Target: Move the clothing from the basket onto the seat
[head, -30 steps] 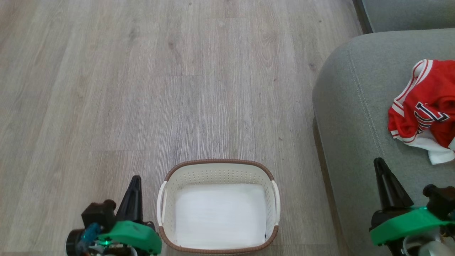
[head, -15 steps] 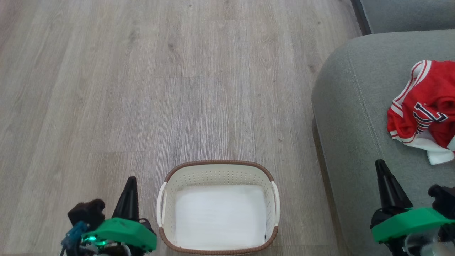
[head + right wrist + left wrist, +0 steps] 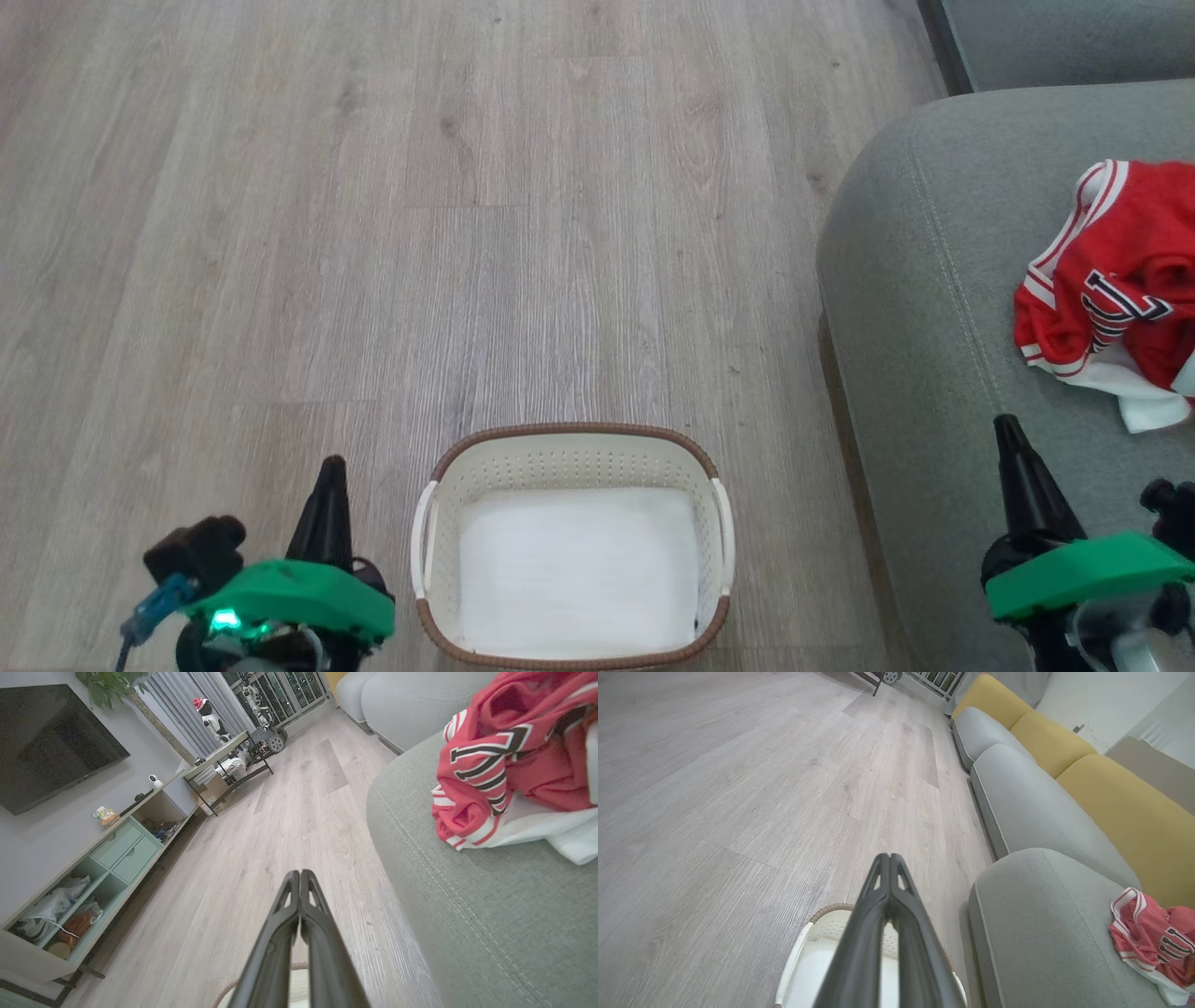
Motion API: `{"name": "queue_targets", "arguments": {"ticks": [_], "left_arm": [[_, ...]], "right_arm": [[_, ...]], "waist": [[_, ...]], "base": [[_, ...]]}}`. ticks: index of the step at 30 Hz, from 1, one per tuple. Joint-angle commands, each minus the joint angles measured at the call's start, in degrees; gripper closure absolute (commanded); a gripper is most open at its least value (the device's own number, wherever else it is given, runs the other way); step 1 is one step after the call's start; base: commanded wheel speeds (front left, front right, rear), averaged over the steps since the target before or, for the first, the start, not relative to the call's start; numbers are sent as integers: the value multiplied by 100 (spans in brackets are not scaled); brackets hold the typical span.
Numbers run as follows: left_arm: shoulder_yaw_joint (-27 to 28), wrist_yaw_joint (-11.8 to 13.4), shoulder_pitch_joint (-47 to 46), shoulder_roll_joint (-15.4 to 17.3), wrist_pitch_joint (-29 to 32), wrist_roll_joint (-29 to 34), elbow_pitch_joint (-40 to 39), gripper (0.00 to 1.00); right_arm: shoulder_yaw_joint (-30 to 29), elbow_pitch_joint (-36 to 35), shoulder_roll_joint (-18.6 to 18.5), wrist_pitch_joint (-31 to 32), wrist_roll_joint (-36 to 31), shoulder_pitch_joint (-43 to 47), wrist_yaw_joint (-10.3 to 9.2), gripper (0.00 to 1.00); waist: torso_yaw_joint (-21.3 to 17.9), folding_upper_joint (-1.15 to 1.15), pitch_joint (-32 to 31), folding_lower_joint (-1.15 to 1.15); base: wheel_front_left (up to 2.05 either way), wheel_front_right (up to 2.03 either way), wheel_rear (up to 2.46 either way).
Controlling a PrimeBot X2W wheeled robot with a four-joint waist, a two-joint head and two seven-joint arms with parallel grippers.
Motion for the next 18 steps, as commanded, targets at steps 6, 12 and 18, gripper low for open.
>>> {"name": "queue_targets", "arguments": {"ticks": [6, 12, 18], "left_arm": [[227, -85, -280, 41, 112, -509, -164, 100], [305, -136, -305, 43, 207, -894, -165, 100], [383, -186, -330, 45, 303, -1279, -165, 100]], "right_arm": [[-88, -104, 32, 117, 443, -290, 0, 100], [-130, -63, 86, 211, 772, -333, 0, 100], [-174, -21, 141, 307, 1099, -375, 0, 100]], "waist": [[-5, 0, -15, 0], [-10, 0, -28, 0], [-14, 0, -42, 0]], "base": [[0, 0, 0], [0, 0, 0], [0, 0, 0]]}}
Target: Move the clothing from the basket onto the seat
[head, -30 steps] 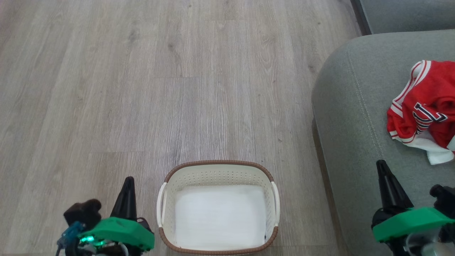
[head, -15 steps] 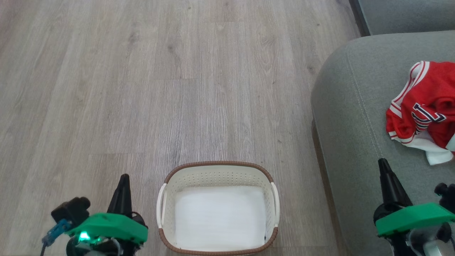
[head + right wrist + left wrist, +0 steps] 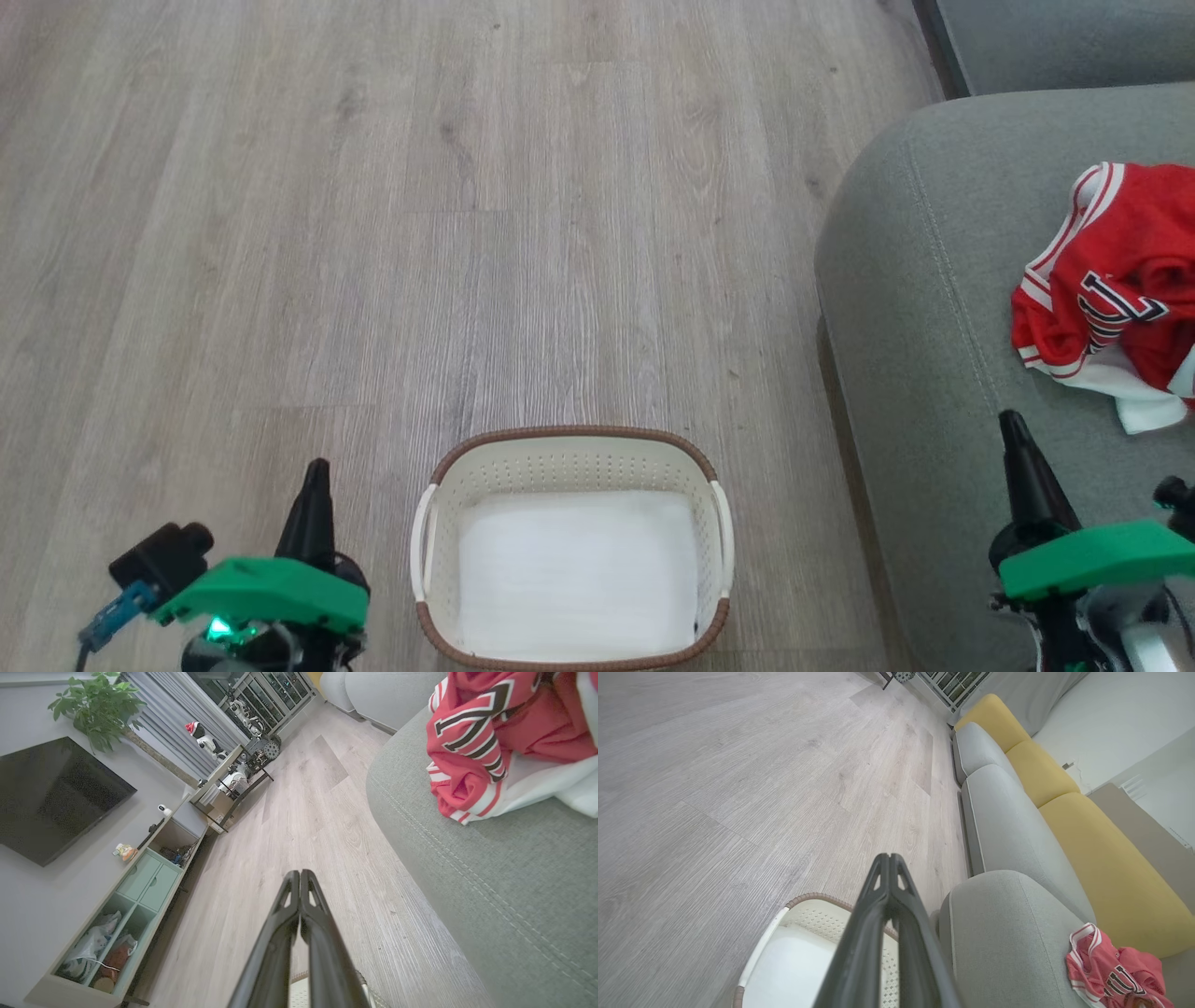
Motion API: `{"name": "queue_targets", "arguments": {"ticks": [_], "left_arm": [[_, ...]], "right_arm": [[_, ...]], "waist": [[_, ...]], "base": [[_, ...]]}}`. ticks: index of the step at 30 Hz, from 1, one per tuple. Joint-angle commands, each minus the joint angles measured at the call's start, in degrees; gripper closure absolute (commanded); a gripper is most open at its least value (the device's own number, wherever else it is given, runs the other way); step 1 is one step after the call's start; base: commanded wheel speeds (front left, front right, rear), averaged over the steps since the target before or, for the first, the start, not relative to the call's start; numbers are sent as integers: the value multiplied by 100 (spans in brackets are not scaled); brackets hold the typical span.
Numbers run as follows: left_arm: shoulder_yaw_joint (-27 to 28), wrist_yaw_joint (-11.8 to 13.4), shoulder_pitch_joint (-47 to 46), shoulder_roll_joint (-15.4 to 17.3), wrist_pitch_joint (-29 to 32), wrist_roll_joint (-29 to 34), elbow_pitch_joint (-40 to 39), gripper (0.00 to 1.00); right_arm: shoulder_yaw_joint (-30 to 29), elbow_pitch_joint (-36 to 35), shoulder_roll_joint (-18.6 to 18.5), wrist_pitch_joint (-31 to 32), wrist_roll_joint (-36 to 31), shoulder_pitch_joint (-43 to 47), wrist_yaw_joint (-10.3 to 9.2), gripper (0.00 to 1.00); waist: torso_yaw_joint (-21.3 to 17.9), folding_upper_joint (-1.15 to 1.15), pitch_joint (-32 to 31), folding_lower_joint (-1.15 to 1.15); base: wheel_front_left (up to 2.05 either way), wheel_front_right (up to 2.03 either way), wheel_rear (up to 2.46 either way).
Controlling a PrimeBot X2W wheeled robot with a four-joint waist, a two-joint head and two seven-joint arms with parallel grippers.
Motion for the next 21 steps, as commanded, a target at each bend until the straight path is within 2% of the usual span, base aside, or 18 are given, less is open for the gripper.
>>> {"name": "queue_targets", "arguments": {"ticks": [1, 21], "left_arm": [[186, -42, -324, 44, 52, -190, -164, 100], [455, -210, -408, 45, 378, -1464, -162, 100]], "right_arm": [[-28, -148, -4, 47, 177, -272, 0, 100], [-182, -9, 185, 373, 1259, -414, 0, 100]], "waist": [[-1, 0, -4, 0], [-16, 0, -49, 0]], "base": [[0, 0, 0], [0, 0, 0]]}}
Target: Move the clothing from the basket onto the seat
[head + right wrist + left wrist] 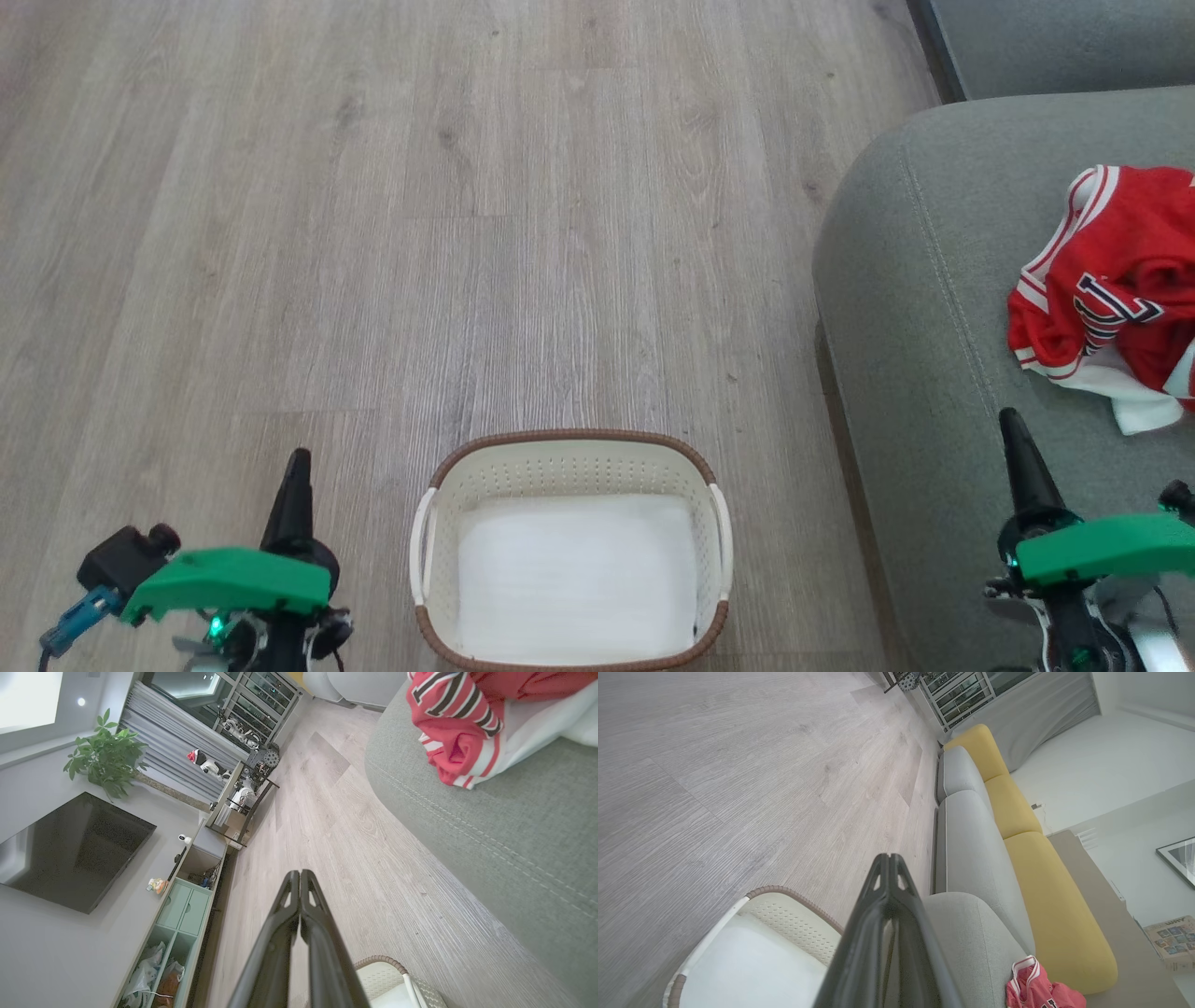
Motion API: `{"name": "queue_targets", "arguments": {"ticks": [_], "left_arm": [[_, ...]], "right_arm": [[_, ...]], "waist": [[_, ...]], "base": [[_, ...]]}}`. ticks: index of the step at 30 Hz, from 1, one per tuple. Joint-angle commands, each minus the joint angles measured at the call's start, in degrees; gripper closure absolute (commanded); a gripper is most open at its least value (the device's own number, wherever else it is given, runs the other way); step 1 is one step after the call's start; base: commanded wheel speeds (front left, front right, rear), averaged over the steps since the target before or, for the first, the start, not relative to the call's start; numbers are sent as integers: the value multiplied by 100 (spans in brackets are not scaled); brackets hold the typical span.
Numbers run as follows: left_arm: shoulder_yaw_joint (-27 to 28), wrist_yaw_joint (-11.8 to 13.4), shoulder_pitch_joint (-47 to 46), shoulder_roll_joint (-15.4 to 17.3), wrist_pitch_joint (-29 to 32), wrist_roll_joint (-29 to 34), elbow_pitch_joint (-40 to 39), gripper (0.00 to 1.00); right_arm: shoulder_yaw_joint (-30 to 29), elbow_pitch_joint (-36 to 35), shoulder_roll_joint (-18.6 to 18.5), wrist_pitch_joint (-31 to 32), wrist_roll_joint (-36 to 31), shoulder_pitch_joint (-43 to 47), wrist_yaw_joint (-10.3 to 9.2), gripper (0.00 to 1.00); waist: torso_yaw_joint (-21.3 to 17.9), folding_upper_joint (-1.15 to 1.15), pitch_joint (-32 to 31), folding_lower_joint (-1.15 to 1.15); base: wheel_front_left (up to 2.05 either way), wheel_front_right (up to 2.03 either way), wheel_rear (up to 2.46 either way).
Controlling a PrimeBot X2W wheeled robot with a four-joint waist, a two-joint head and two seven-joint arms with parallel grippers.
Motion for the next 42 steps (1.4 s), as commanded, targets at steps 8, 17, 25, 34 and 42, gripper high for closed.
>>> {"name": "queue_targets", "arguments": {"ticks": [8, 17, 25, 34, 42], "left_arm": [[264, -122, -328, 44, 155, -586, -163, 100], [389, -198, -366, 42, 305, -1157, -162, 100], [488, -257, -396, 40, 422, -1601, -161, 100], [614, -333, -434, 36, 572, -2168, -160, 100], [727, -400, -469, 33, 707, -2674, -158, 100]], "right_arm": [[-48, -93, 69, 171, 505, -323, 0, 100], [-122, -30, 158, 321, 988, -388, 0, 100], [-180, 19, 228, 440, 1364, -438, -1, 100], [-257, 82, 318, 592, 1844, -503, -1, 100], [-325, 138, 398, 728, 2271, -560, -1, 100]], "waist": [[-6, 0, -18, 0], [-13, 0, -38, 0], [-18, 0, -54, 0], [-25, 0, -74, 0], [-31, 0, -92, 0]], "base": [[0, 0, 0], [0, 0, 0], [0, 0, 0], [0, 0, 0], [0, 0, 0]]}}
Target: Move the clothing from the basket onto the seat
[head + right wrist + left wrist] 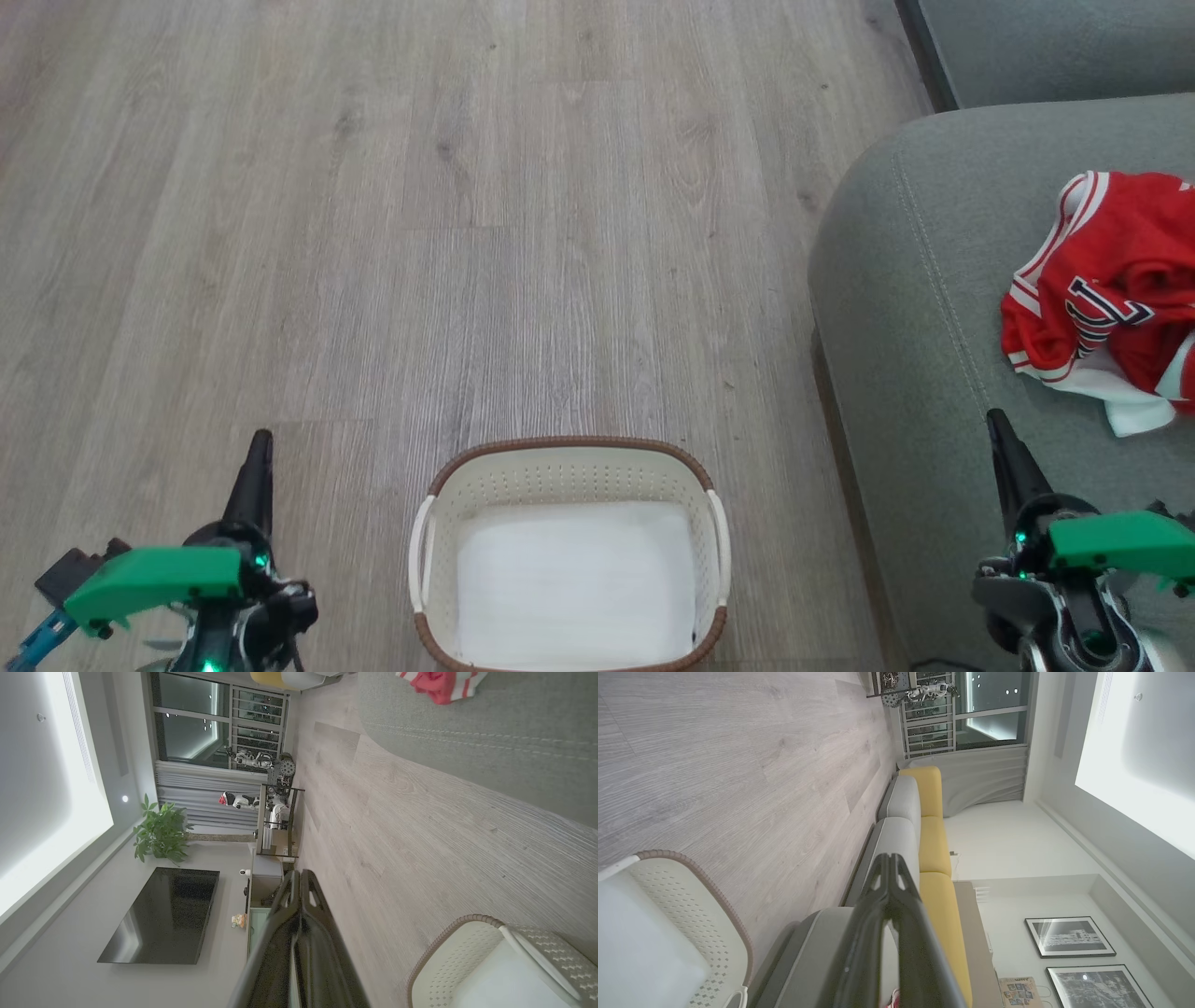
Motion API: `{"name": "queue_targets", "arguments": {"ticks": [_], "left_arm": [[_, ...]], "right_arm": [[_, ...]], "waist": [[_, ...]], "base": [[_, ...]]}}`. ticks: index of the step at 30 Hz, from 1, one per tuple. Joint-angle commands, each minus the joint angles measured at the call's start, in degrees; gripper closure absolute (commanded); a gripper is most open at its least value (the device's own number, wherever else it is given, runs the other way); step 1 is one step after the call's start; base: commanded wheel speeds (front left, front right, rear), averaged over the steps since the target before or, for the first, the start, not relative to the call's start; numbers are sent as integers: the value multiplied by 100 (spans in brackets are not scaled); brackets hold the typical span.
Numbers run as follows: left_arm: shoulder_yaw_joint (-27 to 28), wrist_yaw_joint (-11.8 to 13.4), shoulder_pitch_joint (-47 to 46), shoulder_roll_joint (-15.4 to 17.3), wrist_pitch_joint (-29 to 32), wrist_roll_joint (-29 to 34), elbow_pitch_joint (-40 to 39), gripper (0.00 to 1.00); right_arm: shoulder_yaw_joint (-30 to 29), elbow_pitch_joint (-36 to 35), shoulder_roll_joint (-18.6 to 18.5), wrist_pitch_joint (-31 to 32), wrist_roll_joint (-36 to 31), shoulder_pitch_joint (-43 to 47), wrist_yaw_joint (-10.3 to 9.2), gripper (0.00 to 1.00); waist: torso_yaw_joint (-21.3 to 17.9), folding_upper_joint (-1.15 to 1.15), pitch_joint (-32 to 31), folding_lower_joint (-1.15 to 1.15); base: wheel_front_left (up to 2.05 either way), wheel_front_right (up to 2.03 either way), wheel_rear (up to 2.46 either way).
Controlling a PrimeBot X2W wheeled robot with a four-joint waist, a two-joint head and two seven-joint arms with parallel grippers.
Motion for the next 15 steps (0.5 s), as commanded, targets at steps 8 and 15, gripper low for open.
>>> {"name": "queue_targets", "arguments": {"ticks": [8, 15], "left_arm": [[306, -117, -371, 32, 186, -597, -157, 100], [351, -141, -384, 28, 238, -773, -157, 100]], "right_arm": [[-5, -116, 81, 185, 515, -397, -1, 100], [-36, -96, 113, 238, 663, -418, -1, 100]], "waist": [[-6, 0, -19, 0], [-8, 0, -25, 0]], "base": [[0, 0, 0], [0, 0, 0]]}}
